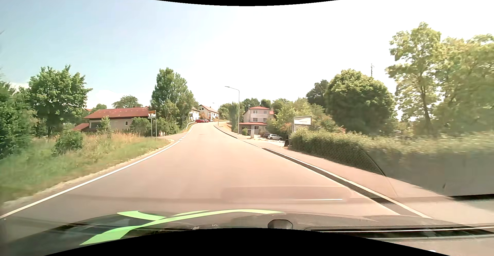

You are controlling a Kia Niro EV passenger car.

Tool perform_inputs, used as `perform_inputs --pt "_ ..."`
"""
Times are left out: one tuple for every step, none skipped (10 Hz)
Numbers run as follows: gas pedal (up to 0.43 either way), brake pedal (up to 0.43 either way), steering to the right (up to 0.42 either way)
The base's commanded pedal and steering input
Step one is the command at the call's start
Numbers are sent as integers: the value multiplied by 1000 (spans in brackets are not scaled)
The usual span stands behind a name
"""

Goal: Follow the waypoints while adhering to traffic rules and regulations

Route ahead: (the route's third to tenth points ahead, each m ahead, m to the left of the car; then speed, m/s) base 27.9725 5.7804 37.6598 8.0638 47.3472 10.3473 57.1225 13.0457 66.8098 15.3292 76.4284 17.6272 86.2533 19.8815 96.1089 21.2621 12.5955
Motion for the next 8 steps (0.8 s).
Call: perform_inputs --pt "240 0 -81" --pt "248 0 -77" --pt "248 0 -71" --pt "248 0 -66" --pt "248 0 -61" --pt "248 0 -60" --pt "248 0 -58" --pt "260 0 -54"
